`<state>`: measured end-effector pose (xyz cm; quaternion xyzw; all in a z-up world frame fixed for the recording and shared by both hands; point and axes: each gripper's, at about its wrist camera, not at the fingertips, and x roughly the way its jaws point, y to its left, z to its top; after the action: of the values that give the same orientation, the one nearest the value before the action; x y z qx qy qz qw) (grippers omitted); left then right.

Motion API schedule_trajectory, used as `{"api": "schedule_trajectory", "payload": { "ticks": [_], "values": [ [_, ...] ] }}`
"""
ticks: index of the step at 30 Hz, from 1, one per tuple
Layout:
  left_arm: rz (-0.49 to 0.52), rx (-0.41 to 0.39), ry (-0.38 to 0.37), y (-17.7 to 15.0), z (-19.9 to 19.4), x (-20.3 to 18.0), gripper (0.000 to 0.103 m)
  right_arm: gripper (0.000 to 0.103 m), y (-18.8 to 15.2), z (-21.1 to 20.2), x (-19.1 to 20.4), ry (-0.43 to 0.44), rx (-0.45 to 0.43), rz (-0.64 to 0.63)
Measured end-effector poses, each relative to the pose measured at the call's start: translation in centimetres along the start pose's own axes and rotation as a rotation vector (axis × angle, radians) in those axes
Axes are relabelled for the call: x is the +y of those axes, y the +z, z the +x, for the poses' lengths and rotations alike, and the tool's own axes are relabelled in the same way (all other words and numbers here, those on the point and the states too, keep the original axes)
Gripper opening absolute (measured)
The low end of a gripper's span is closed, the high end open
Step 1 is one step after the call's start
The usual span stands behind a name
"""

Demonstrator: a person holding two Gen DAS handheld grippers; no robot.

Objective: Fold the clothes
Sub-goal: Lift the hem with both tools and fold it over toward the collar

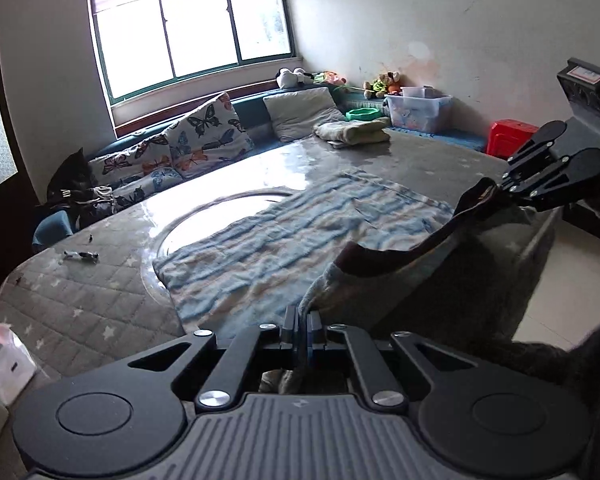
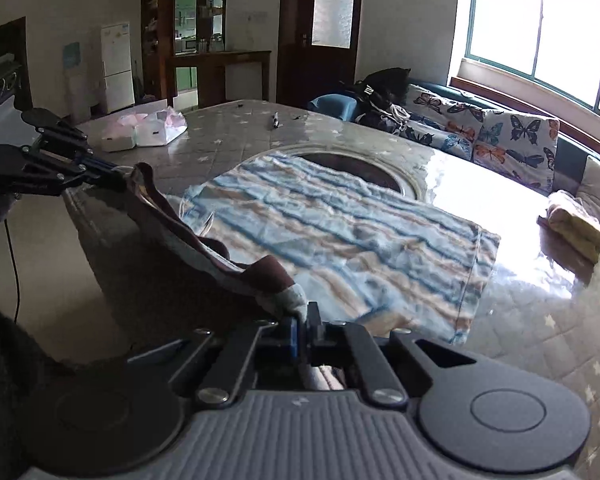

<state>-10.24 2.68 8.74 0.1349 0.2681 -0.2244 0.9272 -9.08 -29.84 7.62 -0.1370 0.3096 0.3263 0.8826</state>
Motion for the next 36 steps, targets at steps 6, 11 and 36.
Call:
{"api": "schedule_trajectory", "payload": {
  "ticks": [6, 11, 36],
  "values": [
    [-0.031, -0.017, 0.019, 3.0, 3.2, 2.9, 0.004, 0.003, 4.4, 1.9, -3.2, -0.009, 0.001, 0.009],
    [-0.039, -0.01, 0.042, 5.9, 6.9, 5.9, 0.004, 0.003, 8.3, 5.1, -6.4, -0.009, 0.02, 0.031],
    [-0.156, 0.186, 0.074, 8.9, 21.9, 15.2, 0.004, 0.005, 12.3, 23.1, -15.5, -0.029, 0.133, 0.147]
  ]
}}
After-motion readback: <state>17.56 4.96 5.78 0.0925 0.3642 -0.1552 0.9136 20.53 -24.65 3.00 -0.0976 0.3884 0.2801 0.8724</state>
